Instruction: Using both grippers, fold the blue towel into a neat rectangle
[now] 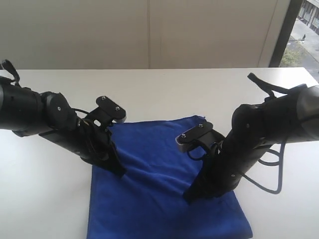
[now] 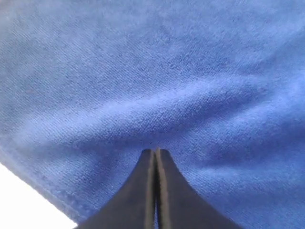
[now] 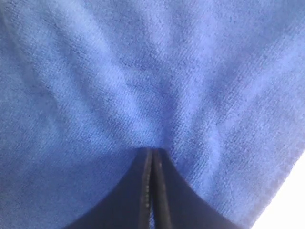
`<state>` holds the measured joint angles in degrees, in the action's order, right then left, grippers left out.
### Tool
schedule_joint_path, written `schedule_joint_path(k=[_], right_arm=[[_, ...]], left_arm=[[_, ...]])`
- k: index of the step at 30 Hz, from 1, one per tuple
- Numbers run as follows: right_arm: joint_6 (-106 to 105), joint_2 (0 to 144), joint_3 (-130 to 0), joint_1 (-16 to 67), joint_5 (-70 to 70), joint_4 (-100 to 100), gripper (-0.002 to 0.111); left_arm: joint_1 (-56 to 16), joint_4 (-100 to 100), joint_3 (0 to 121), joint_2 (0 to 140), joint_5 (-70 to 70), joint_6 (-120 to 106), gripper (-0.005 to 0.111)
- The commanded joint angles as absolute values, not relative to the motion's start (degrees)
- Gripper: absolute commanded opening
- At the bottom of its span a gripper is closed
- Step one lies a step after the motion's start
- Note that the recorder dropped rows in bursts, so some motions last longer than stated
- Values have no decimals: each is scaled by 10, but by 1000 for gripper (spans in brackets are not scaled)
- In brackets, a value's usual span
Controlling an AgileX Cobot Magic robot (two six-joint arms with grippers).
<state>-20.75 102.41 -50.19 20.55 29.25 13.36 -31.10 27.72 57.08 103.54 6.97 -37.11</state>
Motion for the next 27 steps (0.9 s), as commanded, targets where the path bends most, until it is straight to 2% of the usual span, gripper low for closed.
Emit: schedule_joint_path(k=[1,4,8,19,27], right_arm=[[-206,987,-496,206,285,128,0],[-208,949,-512,206,270,120,0],[-208,959,-549,203,246,97,0],[-208,1107,-721,151,226,76,0],[-222,1175,-769,148,230,57,0]], left_arm=[[-309,278,567,988,115,-375,0],[-310,281,564,984,164,-375,0],[-320,288,528,994,135,-375,0],[-321,295,463,1001,104,-373,0],[-321,295,459,1001,103,-373,0]])
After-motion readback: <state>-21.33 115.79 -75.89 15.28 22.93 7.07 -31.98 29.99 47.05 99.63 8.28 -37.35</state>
